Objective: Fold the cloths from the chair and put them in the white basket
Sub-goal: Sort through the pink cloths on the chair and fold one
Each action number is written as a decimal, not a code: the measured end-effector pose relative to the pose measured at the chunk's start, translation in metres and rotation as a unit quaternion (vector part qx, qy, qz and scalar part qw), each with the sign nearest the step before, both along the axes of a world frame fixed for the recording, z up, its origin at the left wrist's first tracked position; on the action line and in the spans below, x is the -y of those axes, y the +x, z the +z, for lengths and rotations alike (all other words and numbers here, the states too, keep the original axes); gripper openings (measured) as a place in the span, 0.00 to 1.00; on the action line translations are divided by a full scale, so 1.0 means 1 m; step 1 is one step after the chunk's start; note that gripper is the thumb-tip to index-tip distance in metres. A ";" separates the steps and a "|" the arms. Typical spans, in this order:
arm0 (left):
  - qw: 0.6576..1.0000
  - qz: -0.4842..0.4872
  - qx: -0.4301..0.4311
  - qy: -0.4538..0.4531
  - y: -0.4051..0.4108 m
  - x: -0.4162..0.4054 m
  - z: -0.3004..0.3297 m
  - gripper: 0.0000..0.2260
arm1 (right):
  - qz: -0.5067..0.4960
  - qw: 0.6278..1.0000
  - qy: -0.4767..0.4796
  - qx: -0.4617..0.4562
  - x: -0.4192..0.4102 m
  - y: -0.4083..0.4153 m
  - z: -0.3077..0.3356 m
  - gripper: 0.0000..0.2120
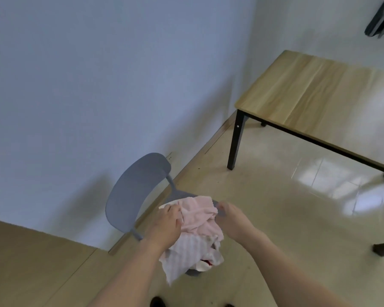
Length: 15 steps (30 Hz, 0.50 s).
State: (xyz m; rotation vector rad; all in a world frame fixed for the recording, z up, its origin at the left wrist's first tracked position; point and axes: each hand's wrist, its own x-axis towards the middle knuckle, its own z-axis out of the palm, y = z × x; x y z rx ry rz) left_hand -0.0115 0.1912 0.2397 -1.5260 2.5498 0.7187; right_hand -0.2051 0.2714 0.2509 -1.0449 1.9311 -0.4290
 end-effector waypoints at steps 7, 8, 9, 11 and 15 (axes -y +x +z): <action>0.987 -0.007 0.028 0.155 0.033 0.063 -0.123 0.09 | -0.033 0.997 0.060 -0.020 0.037 0.041 -0.098 0.21; 0.984 -0.013 0.027 0.177 0.034 0.071 -0.150 0.10 | -0.029 0.997 0.063 -0.026 0.046 0.046 -0.122 0.20; 0.980 -0.020 0.029 0.196 0.035 0.079 -0.177 0.11 | -0.019 0.997 0.064 -0.032 0.055 0.051 -0.149 0.20; 0.972 -0.029 0.018 0.232 0.036 0.093 -0.233 0.13 | 0.006 0.997 0.056 -0.050 0.070 0.061 -0.206 0.20; 0.961 -0.018 -0.030 0.275 0.040 0.112 -0.329 0.14 | 0.072 0.994 0.031 -0.071 0.090 0.079 -0.311 0.18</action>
